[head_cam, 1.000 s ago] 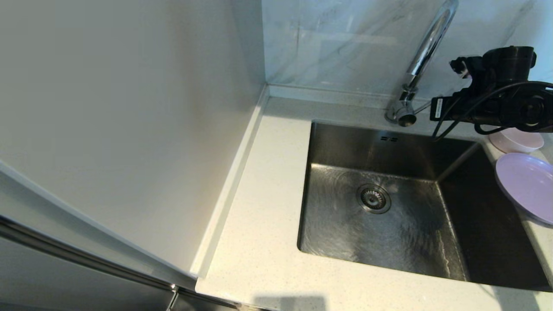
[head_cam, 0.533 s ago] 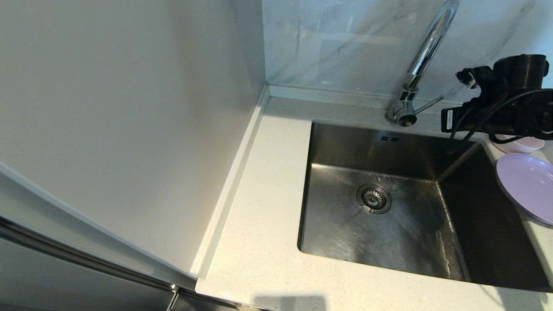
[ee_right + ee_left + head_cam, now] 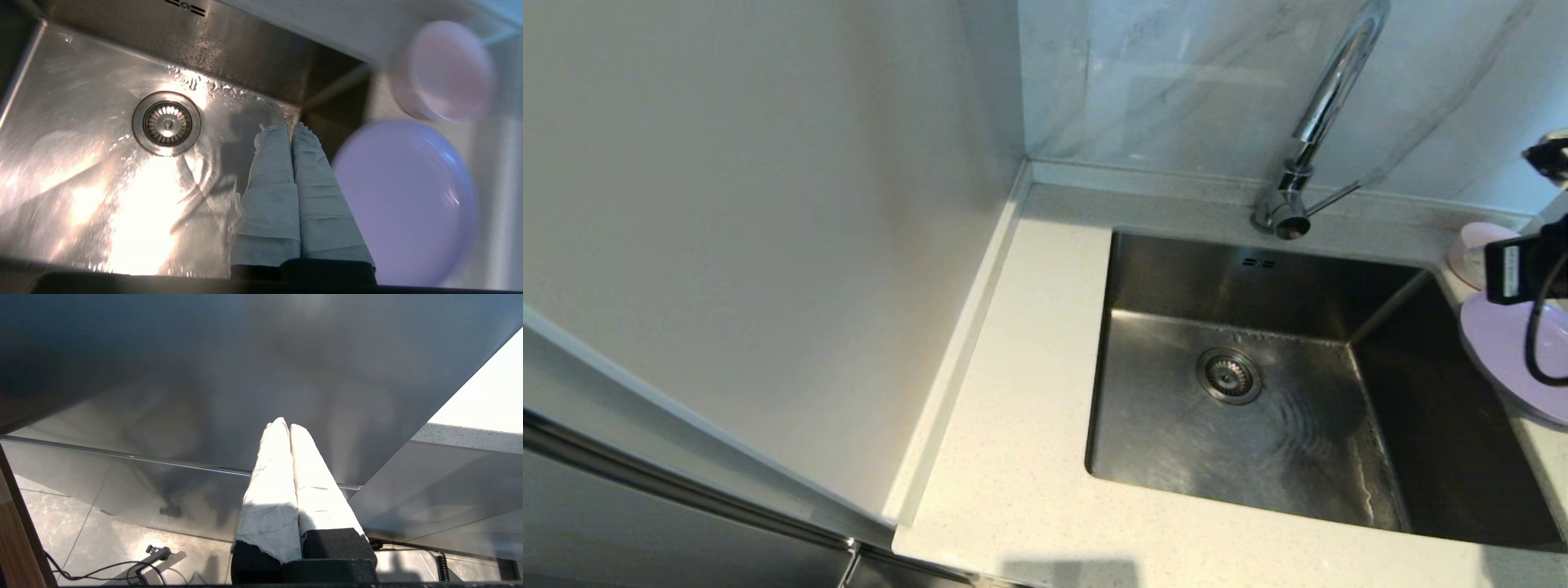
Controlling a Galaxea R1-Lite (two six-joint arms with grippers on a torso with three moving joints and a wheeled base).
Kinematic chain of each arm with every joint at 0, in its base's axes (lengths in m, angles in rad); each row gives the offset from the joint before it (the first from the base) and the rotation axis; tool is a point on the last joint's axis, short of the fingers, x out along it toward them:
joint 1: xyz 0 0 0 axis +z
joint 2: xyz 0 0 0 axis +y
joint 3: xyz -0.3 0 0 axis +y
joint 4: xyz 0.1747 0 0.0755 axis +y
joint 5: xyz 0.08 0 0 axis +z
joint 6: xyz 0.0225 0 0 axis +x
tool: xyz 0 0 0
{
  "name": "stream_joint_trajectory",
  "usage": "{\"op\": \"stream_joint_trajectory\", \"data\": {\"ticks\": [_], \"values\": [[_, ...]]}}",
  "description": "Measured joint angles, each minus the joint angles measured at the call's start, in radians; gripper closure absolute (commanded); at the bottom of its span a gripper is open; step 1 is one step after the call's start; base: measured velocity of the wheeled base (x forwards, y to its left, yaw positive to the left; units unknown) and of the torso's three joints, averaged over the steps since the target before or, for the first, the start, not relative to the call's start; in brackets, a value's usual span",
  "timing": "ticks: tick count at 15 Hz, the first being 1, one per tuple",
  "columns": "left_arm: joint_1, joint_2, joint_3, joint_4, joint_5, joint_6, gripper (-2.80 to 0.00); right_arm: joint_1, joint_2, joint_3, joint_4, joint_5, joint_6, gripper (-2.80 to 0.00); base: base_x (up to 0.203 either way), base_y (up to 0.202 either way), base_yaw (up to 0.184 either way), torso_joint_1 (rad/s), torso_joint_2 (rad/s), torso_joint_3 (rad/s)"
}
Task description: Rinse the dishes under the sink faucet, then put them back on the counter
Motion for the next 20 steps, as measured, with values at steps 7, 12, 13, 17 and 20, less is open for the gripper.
{"op": "stream_joint_trajectory", "data": {"ticks": [7, 12, 13, 17, 20], "values": [[0.000, 0.000, 0.000, 0.000, 0.000, 0.000, 0.00, -0.004, -0.641, 0.472, -0.009, -0.072, -0.012, 0.00, 0.000, 0.000, 0.000, 0.000, 0.00, 0.000], [0.000, 0.000, 0.000, 0.000, 0.000, 0.000, 0.00, 0.076, -0.973, 0.808, -0.061, -0.219, -0.018, 0.00, 0.000, 0.000, 0.000, 0.000, 0.00, 0.000], [0.000, 0.000, 0.000, 0.000, 0.000, 0.000, 0.00, 0.071, -1.021, 0.858, -0.066, -0.224, -0.018, 0.00, 0.000, 0.000, 0.000, 0.000, 0.00, 0.000], [0.000, 0.000, 0.000, 0.000, 0.000, 0.000, 0.00, 0.055, -1.124, 1.045, -0.190, -0.230, -0.016, 0.00, 0.000, 0.000, 0.000, 0.000, 0.00, 0.000], [0.000, 0.000, 0.000, 0.000, 0.001, 0.000, 0.00, 0.091, -1.153, 1.102, -0.304, -0.229, -0.021, 0.00, 0.000, 0.000, 0.000, 0.000, 0.00, 0.000]]}}
